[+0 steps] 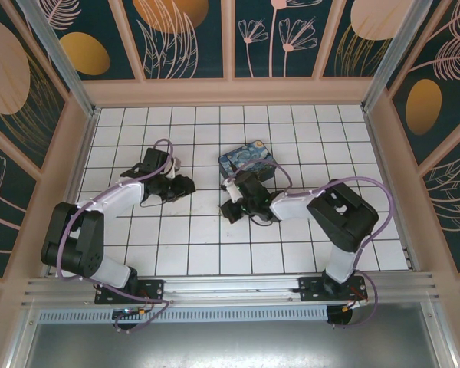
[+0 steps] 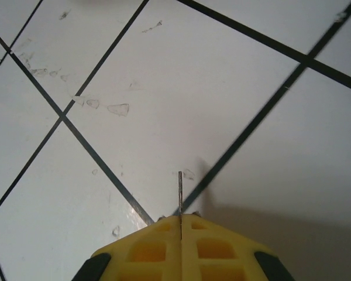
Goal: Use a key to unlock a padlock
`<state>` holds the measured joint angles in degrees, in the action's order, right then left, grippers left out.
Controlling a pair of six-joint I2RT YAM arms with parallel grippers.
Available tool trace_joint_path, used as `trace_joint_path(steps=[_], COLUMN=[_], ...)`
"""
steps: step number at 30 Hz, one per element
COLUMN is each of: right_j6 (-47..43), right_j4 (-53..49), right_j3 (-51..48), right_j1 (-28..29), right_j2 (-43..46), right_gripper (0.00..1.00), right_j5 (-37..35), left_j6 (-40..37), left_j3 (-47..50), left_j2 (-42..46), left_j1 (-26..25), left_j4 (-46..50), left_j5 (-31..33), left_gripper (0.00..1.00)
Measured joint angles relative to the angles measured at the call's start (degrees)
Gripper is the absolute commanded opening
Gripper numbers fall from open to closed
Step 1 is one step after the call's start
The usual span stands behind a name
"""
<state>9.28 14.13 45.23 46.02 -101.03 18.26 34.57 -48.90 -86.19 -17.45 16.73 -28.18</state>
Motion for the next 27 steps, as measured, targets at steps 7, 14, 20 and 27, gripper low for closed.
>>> trace_joint_path(steps=[7, 14, 20, 27], right_j6=[1.49, 3.85, 5.03, 6.32], right_j4=[-0.96, -1.20, -2.40, -2.45], right_j3=[-1.31, -2.03, -2.78, -3.28], right_j1=[-7.02, -11.93, -13.35, -13.38], right_j2=[10.19, 18.05, 18.93, 18.93], right_gripper=[0.02, 0.02, 0.02, 0.02], right_j5=[11.02, 21.51, 25.20, 27.17], left_j6=[-5.14, -5.90, -4.31, -3.91], left_j3=[-4.96, -5.51, -5.53, -5.53], left_j2=[-0.94, -3.56, -3.56, -3.54], left_j1=[-2.05, -9.60, -9.22, -9.49], left_j4=[-2.19, -7.80, -12.92, -14.82], left_j5=[-9.88, -16.85, -20.02, -22.03], left_gripper=[0.24, 0.28, 0.27, 0.26])
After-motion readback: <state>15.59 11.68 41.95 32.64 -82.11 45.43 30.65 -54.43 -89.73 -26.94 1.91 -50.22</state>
